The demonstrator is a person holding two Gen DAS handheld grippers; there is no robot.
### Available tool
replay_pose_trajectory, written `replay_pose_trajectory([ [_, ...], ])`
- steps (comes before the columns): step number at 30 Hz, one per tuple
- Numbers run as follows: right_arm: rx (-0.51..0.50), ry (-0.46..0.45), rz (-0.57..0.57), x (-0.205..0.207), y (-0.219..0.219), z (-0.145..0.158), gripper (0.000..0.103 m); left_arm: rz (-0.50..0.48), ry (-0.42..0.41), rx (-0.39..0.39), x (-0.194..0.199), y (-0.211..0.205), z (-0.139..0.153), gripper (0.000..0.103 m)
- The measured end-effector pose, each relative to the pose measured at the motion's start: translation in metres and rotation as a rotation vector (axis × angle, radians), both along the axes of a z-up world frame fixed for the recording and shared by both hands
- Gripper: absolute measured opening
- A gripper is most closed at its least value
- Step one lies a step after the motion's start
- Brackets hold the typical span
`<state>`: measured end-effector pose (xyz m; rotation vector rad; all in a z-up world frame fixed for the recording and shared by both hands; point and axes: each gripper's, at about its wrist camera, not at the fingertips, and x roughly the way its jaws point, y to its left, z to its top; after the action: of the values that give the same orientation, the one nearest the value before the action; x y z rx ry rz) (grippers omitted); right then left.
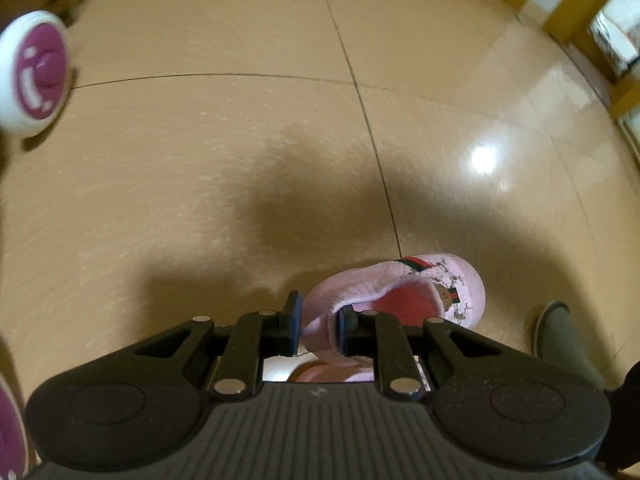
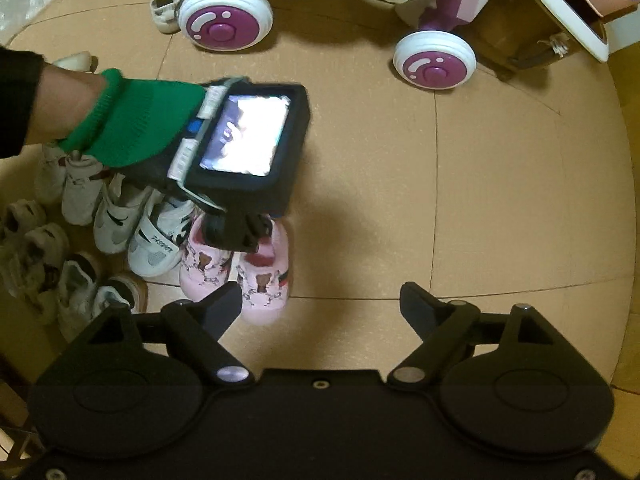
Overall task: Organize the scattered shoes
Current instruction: 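Lower the pink sock shoe beside its matching pink shoe and open the left tool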
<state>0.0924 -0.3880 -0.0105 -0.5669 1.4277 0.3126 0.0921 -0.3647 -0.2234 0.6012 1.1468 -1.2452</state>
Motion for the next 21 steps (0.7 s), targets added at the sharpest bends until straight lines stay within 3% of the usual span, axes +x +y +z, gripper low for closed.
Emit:
replay_pose_trajectory([
  [9, -0.002, 0.019, -0.027, -0.008, -0.026, -0.005, 0.087, -0.201, -0.040, 0.081, -0.018, -0.022, -0.024, 0.017],
  [15, -0.004, 0.001, -0.041, -0.009, -0.031, 0.000, 0.087, -0.236, -0.082, 0.106, -0.020, -0.021, -0.036, 0.017],
  [16, -0.003, -0.002, -0.041, -0.008, -0.031, 0.000, 0.087, -0.235, -0.105, 0.103, -0.022, -0.021, -0.035, 0.019],
  [18, -0.001, -0.007, -0.041, -0.007, -0.030, 0.001, 0.087, -0.218, -0.151, 0.117, -0.026, -0.022, -0.033, 0.035],
  [19, 0.003, -0.010, -0.038, -0.005, -0.028, 0.002, 0.087, -0.206, -0.168, 0.126, -0.027, -0.022, -0.032, 0.051],
  [21, 0.009, -0.023, -0.033, -0.002, -0.023, 0.003, 0.087, -0.176, -0.174, 0.110, -0.025, -0.014, -0.022, 0.054],
])
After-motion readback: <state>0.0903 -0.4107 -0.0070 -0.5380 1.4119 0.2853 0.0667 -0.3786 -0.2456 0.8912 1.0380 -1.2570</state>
